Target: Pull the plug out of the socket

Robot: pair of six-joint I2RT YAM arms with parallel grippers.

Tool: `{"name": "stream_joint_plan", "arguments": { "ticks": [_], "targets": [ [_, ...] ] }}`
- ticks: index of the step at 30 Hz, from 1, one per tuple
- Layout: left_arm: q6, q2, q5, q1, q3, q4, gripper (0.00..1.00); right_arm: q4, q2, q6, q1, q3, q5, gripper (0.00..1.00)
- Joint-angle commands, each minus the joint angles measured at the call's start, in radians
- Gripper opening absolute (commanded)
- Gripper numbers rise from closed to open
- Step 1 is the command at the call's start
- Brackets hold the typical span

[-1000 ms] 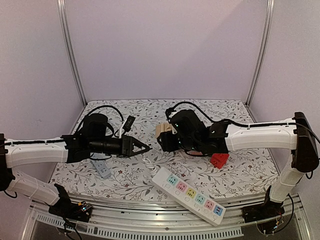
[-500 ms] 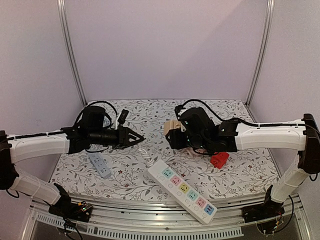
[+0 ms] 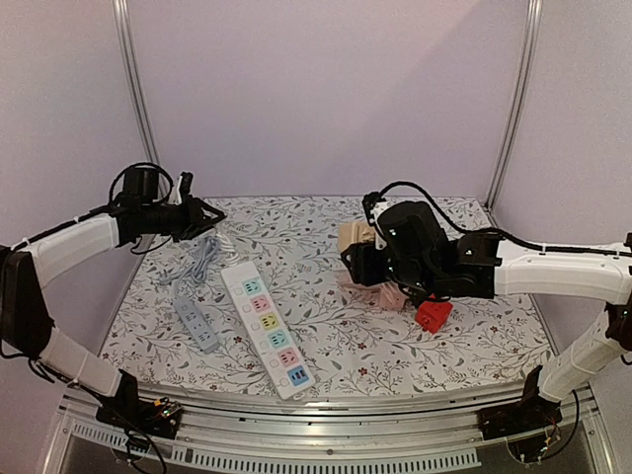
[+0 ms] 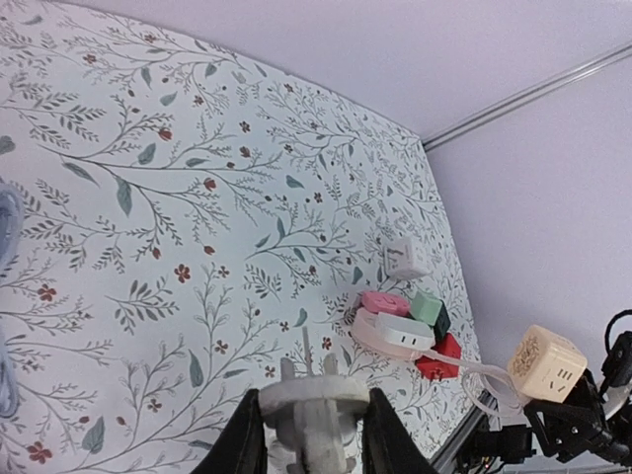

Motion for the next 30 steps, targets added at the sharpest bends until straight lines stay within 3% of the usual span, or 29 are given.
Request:
{"name": "stream_joint_plan", "arguments": {
  "ticks": [1,8,12,16,20,24,29,30],
  "targets": [
    [0.081,0.084,-0.023,0.093,0.091,-0.029,0.0,0.026,-0.041,-0.015,0.004,-0.007,0.021,0.01],
    [0.059,0.295,-0.036,0.223,0.219,0.007,0.0,0.054,-0.04,-0.022,0.003,-0.012,0.005,0.01],
    [0.149,0.483,-0.054,0.224,0.365,-0.157,0.0,0.074,-0.028,-0.028,0.003,-0.013,-0.013,0.01],
    [0.21,0.607,-0.102,0.224,0.446,-0.273,0.1,0.083,-0.017,-0.046,0.004,-0.012,0.002,0.01],
    [0.224,0.655,-0.157,0.226,0.474,-0.345,0.3,0.094,0.011,-0.085,0.003,0.015,0.019,0.01],
    [0.202,0.678,-0.156,0.229,0.506,-0.389,0.68,0.123,0.042,-0.084,0.003,0.033,0.046,0.02],
    [0.199,0.65,-0.19,0.227,0.516,-0.423,0.98,0.13,0.068,-0.074,0.004,0.058,0.017,0.02],
    [0.203,0.635,-0.21,0.226,0.513,-0.427,0.99,0.132,0.073,-0.068,0.004,0.058,0.007,0.02]
  ]
}}
